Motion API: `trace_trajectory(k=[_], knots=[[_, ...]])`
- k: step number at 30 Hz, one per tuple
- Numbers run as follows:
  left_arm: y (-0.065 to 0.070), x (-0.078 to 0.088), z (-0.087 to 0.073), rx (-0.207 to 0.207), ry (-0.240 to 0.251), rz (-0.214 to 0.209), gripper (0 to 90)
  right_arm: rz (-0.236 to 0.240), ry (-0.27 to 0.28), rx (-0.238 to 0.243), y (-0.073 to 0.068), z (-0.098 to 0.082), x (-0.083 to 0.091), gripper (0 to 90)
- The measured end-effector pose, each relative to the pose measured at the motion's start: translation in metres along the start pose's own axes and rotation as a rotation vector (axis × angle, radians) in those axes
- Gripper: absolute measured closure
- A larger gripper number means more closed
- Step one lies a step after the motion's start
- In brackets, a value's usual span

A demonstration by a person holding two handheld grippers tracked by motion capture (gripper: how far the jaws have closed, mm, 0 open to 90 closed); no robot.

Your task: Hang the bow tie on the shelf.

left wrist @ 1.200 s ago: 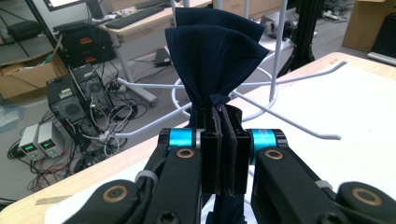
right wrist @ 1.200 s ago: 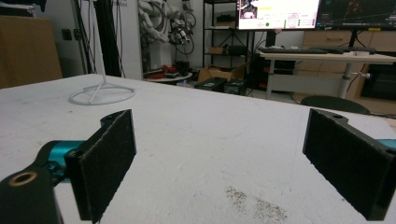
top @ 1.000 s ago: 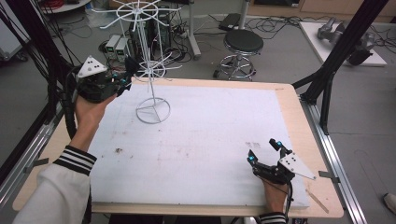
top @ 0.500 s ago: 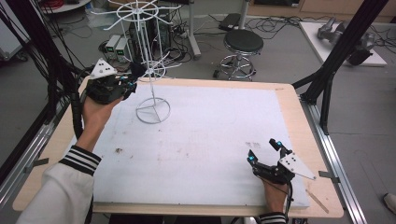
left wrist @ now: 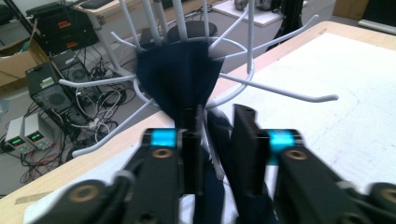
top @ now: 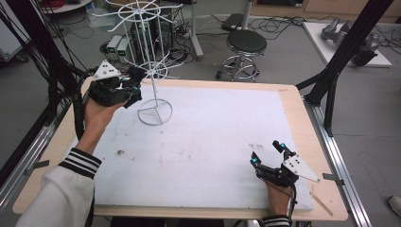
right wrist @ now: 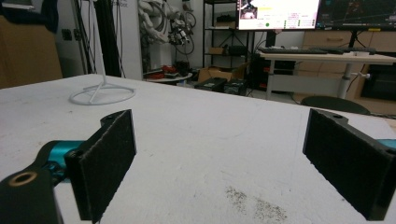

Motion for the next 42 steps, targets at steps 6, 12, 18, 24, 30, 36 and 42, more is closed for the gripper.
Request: trace_trajectory(k=[6, 12, 18, 24, 30, 36, 42], knots=[[0.002, 0.002, 0.003, 0.001, 0.007, 0.006, 39.6, 0.001, 0.0, -0.003, 0.0, 0.0, 0.0, 8.6], [0.003, 0.009, 0.009, -0.006, 0.065, -0.033, 21.4, 0.002, 0.009, -0.002, 0.0, 0.001, 0.0, 8.6], [0.005, 0.028, 0.005, -0.01, 0.189, -0.057, 15.8, 0.002, 0.009, -0.003, 0.0, 0.001, 0.001, 8.6], [0.01, 0.049, -0.023, -0.026, 0.305, -0.093, 14.8, 0.001, 0.011, -0.001, 0.0, 0.001, 0.001, 8.6], [0.014, 0.062, -0.07, -0.019, 0.368, -0.097, 14.8, -0.003, 0.011, 0.007, 0.0, 0.001, 0.001, 8.6], [0.011, 0.07, -0.117, 0.022, 0.392, -0.07, 14.8, -0.002, 0.013, 0.004, 0.0, 0.001, 0.001, 8.6], [0.018, 0.067, -0.154, 0.033, 0.385, -0.059, 14.8, -0.002, 0.015, 0.005, 0.0, 0.001, 0.001, 8.6]])
Point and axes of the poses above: each handheld gripper's, and its own axes: x roughly backward along the jaws, z roughly out of its top, y roughly to its right, the point moved 10 cm from there along -x, roughly forward along the jaws, and after that the axes turned 4 degrees about -z, right-handed, at the moved point
